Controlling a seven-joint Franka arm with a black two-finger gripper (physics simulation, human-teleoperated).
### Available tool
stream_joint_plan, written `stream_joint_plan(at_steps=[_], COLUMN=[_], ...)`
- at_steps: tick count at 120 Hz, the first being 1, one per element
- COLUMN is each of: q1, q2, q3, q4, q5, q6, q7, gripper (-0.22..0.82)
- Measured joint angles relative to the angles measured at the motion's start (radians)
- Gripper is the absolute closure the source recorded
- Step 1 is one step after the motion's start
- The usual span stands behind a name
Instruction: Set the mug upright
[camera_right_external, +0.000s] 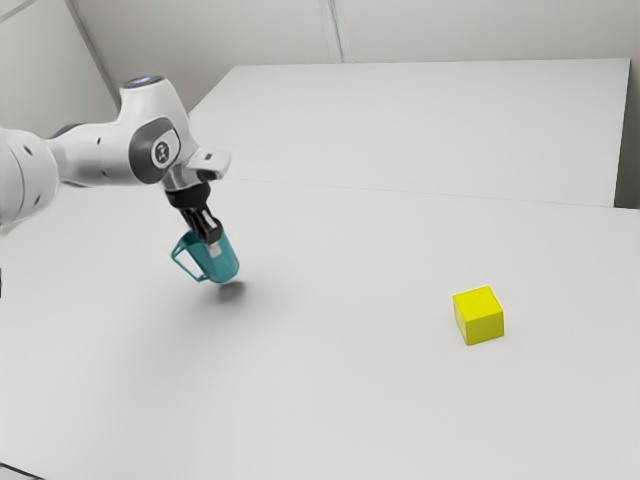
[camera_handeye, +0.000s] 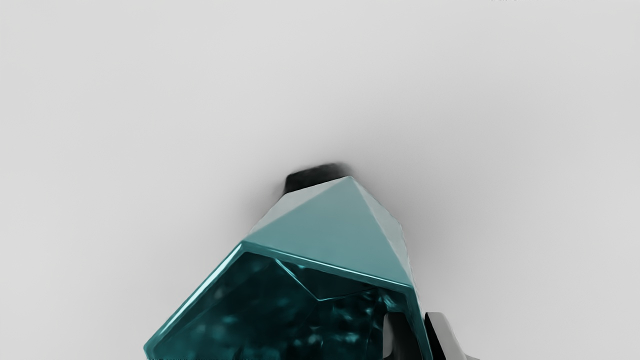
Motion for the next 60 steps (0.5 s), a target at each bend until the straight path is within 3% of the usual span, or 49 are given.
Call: stream_joint_plan(at_steps=[40, 54, 60], q1=[-0.005, -0.005, -0.005], q2=[0.076, 0.085, 0.085], q3=[-0.004, -0.006, -0.006], q4=[0.006, 0.008, 0.009], q5=[0.036, 0.032, 0.031], q6=[0.063, 0.068, 0.069], q7=[-0.139, -0.170, -0.181], gripper=[0.77, 0.68, 0.60])
